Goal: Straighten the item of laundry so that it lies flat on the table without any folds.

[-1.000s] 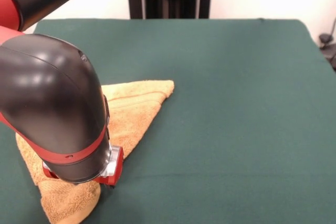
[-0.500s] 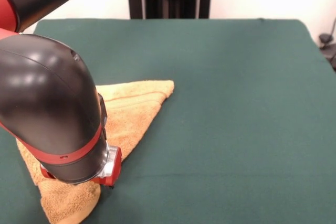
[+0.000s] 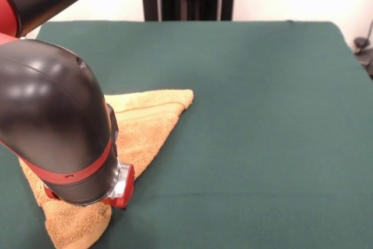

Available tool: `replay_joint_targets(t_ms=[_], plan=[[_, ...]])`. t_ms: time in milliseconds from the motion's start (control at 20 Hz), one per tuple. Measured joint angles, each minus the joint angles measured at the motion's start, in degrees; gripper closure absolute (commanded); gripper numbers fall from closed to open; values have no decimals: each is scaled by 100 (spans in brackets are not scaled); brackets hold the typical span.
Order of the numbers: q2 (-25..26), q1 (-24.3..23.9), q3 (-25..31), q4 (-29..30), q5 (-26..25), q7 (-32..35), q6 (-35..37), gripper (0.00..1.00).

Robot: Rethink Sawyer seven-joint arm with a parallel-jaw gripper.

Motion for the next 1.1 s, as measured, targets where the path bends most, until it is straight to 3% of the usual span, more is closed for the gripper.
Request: replay_joint_targets(t_ms=[1000, 1050, 1100], plan=[[5, -49, 186, -2, -113, 0, -1, 0], [2, -55, 203, -2, -141, 0, -5, 100], [2, -56, 204, -3, -146, 0, -5, 100]])
